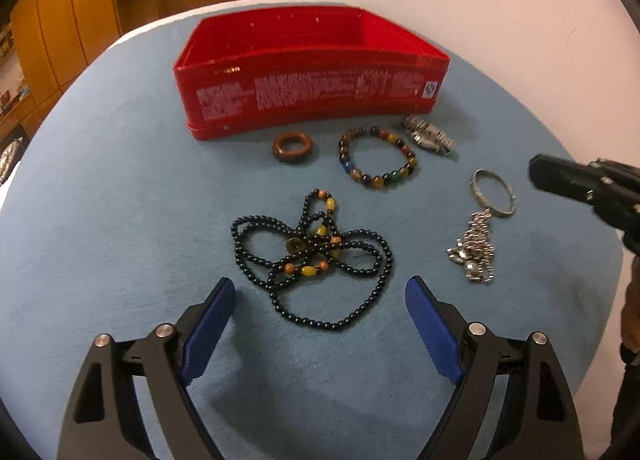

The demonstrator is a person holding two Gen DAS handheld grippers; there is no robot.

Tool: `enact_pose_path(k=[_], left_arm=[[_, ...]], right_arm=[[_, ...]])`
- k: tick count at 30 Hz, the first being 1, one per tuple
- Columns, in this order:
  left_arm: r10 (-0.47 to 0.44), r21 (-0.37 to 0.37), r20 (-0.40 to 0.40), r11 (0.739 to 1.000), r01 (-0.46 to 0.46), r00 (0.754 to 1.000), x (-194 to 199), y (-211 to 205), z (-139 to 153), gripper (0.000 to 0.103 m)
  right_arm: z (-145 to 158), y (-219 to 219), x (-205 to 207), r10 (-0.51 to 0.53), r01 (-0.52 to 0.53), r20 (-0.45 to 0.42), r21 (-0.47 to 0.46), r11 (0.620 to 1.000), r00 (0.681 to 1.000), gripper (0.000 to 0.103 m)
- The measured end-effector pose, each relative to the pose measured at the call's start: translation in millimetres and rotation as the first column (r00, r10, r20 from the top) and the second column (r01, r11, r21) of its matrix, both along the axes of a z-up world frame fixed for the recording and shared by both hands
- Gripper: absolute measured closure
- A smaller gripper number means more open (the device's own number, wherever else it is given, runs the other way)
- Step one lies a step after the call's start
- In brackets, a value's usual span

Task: Organize jewelry
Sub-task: 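Close the right gripper on the silver chain, then lift the silver chain with the right gripper while the left gripper grasps the black bead necklace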

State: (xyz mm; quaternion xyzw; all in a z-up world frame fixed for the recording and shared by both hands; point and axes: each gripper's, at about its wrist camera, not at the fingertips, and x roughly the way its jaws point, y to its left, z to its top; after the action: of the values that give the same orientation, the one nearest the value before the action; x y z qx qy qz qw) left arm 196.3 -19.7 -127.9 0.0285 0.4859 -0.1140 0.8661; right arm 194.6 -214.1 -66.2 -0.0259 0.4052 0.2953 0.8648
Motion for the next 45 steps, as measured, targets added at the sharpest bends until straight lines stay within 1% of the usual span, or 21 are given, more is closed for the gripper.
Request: enact_pose_path(k=[3, 4, 6, 8, 10, 11, 15, 19, 20, 21, 22, 23, 26, 28, 31, 35, 40, 41, 43, 44, 45], left_arm=[[0.003, -0.006, 0.003, 1.0, -0.003, 1.0, 0.5, 1.3, 1.8, 0.016], [0.008, -0.005, 0.006, 1.0, -0.008, 1.0, 1.0, 2.0, 2.6, 0.016], [0.02, 0.009, 0.012, 1.0, -0.02, 1.0, 2.7, 4.5, 2.5, 0.016], [0.024, 0.008, 0.006, 1.0, -0.024, 1.0, 4.4, 6.7, 1.3, 0.016], [0.02, 0.016, 0.008, 1.0, -0.02, 1.0, 4.6, 6.1, 1.3, 0.016], [0.017, 0.023, 0.011, 1.0, -0.017, 1.0, 4.3, 5.5, 1.9, 0.016], [0.01, 0.026, 0.015, 1.0, -0.011, 1.0, 4.4, 6.3, 1.7, 0.016], [0.014, 0.015, 0.017, 1.0, -0.014, 1.0, 4.3, 9.4, 0.9, 0.016], [0.014, 0.014, 0.018, 1.0, -0.014, 1.0, 4.1, 9.7, 1.2, 0.016], [0.013, 0.014, 0.019, 1.0, -0.013, 1.0, 3.9, 9.7, 1.1, 0.016], [0.014, 0.013, 0.02, 1.0, -0.014, 1.0, 3.9, 10.3, 1.2, 0.016], [0.015, 0.012, 0.02, 1.0, -0.015, 1.0, 3.8, 10.6, 1.1, 0.016], [0.017, 0.008, 0.019, 1.0, -0.017, 1.0, 4.6, 12.0, 0.3, 0.016], [0.016, 0.013, 0.019, 1.0, -0.016, 1.0, 5.8, 10.0, -0.5, 0.015], [0.005, 0.02, 0.019, 1.0, -0.006, 1.0, 8.5, 2.4, -1.3, 0.015], [0.021, 0.079, 0.028, 0.997, -0.023, 0.999, 13.5, -9.7, -6.3, 0.013], [0.038, 0.085, 0.038, 0.996, -0.041, 0.999, 19.4, -14.4, -8.1, 0.013], [0.044, 0.081, 0.038, 0.996, -0.047, 0.998, 20.1, -14.2, -7.6, 0.016], [0.05, 0.084, 0.043, 0.995, -0.054, 0.998, 19.2, -14.6, -5.1, 0.032], [0.047, 0.082, 0.042, 0.995, -0.051, 0.998, 19.1, -15.2, -3.1, 0.051], [0.046, 0.079, 0.038, 0.996, -0.049, 0.998, 18.1, -15.1, -0.2, 0.075]], right_arm=[[-7.2, 2.7, -1.1, 0.021, -0.022, -0.031, -0.018, 1.0, 0.999, 0.103], [-12.2, 4.6, -2.0, 0.027, -0.028, -0.048, -0.02, 0.999, 0.998, 0.1], [-21.8, 8.7, -4.6, 0.035, -0.038, -0.076, -0.034, 0.999, 0.997, 0.099], [-33.0, 11.6, -7.1, 0.036, -0.041, -0.104, -0.039, 0.998, 0.994, 0.093], [-39.6, 13.6, -10.8, 0.021, -0.027, -0.103, -0.059, 0.998, 0.995, 0.067], [-40.6, 15.2, -12.8, 0.015, -0.022, -0.092, -0.072, 0.997, 0.996, 0.064], [-41.0, 18.6, -16.9, 0.011, -0.017, -0.087, -0.074, 0.997, 0.996, 0.059], [-53.9, 30.6, -9.6, 0.015, -0.026, -0.094, -0.125, 0.992, 0.995, 0.056], [-56.0, 34.1, -8.6, 0.019, -0.029, -0.079, -0.135, 0.99, 0.997, 0.056], [-57.0, 35.1, -7.9, 0.02, -0.03, -0.069, -0.146, 0.989, 0.997, 0.06], [-57.4, 36.1, -6.0, 0.019, -0.028, -0.06, -0.159, 0.987, 0.998, 0.071], [-57.2, 35.3, -4.1, 0.016, -0.025, -0.061, -0.16, 0.987, 0.998, 0.077], [-53.9, 29.6, -1.0, 0.015, -0.026, -0.076, -0.138, 0.99, 0.997, 0.083], [-46.9, 25.3, -2.2, 0.012, -0.02, -0.063, -0.126, 0.992, 0.998, 0.091], [-32.3, 15.1, -2.8, 0.006, -0.01, -0.055, -0.072, 0.997, 0.998, 0.092], [-20.0, 4.7, -2.6, -0.005, 0.004, -0.038, -0.032, 0.999, 0.999, 0.092], [-17.0, -5.8, -3.6, -0.022, 0.022, -0.035, -0.004, 1.0, 0.999, 0.092], [-17.2, -8.1, -3.1, -0.026, 0.026, -0.038, 0.003, 1.0, 0.999, 0.092], [-16.7, -12.6, -2.7, -0.034, 0.034, -0.039, 0.015, 0.999, 0.999, 0.092], [-16.9, -15.8, -2.4, -0.035, 0.036, -0.041, 0.02, 0.999, 0.999, 0.092], [-16.4, -17.9, -2.5, -0.036, 0.037, -0.044, 0.027, 0.999, 0.998, 0.092]])
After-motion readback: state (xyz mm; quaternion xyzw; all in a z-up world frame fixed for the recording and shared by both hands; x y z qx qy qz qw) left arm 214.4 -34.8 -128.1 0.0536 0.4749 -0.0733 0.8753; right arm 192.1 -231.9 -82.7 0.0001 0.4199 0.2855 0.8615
